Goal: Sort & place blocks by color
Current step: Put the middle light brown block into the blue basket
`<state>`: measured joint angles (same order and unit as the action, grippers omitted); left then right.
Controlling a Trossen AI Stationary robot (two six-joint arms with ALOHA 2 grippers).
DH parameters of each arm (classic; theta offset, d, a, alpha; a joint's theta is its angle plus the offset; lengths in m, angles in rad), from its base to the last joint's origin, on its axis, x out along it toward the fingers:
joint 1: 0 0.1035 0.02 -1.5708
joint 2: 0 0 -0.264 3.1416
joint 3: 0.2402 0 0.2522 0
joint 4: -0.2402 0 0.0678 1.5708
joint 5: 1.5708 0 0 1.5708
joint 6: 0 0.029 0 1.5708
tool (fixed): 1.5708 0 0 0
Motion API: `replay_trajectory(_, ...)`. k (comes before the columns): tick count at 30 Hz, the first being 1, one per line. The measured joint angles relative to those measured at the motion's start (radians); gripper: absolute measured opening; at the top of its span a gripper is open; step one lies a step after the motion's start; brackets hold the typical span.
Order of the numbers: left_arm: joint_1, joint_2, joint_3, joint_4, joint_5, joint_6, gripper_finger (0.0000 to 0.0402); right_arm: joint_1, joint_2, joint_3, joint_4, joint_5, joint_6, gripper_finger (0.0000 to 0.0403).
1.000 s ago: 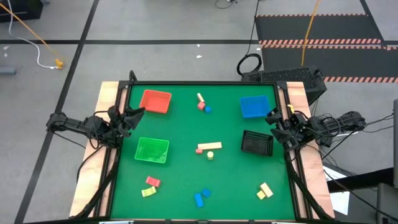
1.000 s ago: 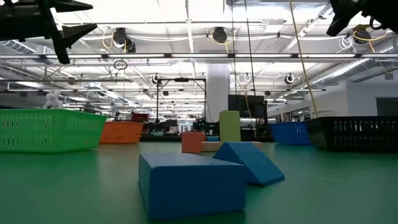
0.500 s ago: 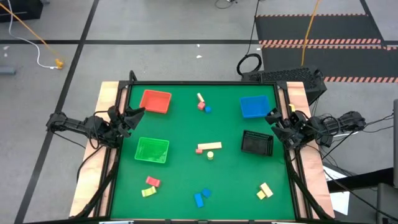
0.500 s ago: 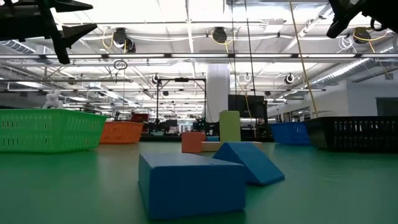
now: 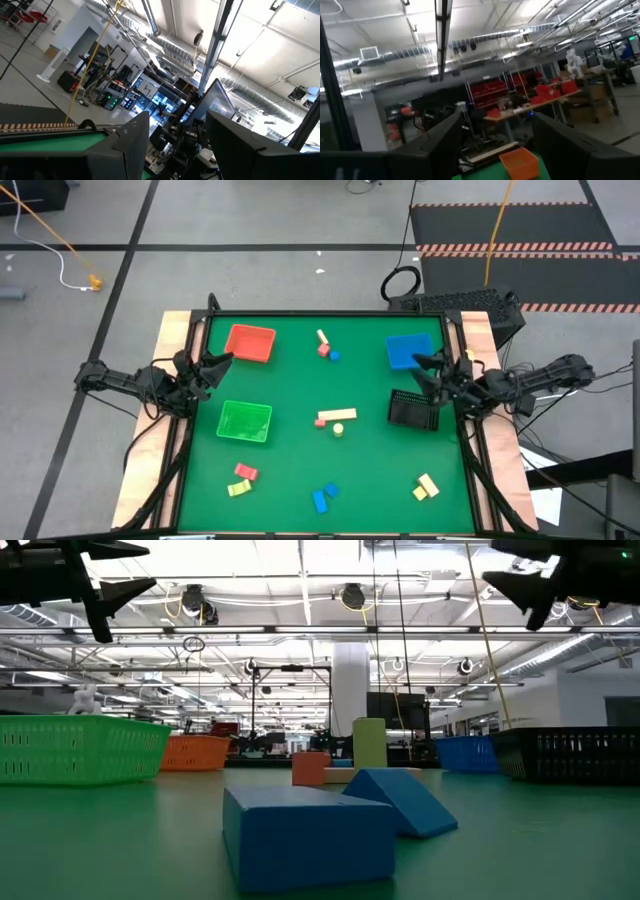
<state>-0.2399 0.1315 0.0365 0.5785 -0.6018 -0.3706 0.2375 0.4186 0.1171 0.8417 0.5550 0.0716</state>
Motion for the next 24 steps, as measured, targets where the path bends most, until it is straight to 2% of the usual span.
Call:
replay_trajectory(4, 0.000, 0.000, 0.000, 0.000, 0.000, 0.000, 0.0195, 0.000, 0.125, 0.110, -0.097, 0.018, 0.032, 0.0235)
replay_trajectory(11, 0.000, 0.000, 0.000, -0.002, 0.000, 0.000, 0.0195, 0.000, 0.388, 0.322, -0.449, 0.027, 0.226, 0.0235)
replay_trajectory(15, 0.000, 0.000, 0.000, -0.005, 0.000, 0.000, 0.0195, 0.002, 0.548, 0.453, -0.589, 0.020, 0.295, 0.0235)
replay_trajectory(21, 0.000, 0.000, 0.000, -0.008, 0.000, 0.000, 0.0195, 0.024, 0.740, 0.594, -0.785, 0.012, 0.288, 0.0235)
replay_trajectory(24, 0.000, 0.000, 0.000, -0.008, 0.000, 0.000, 0.0195, 0.026, 0.803, 0.602, -0.813, -0.063, 0.252, 0.0235)
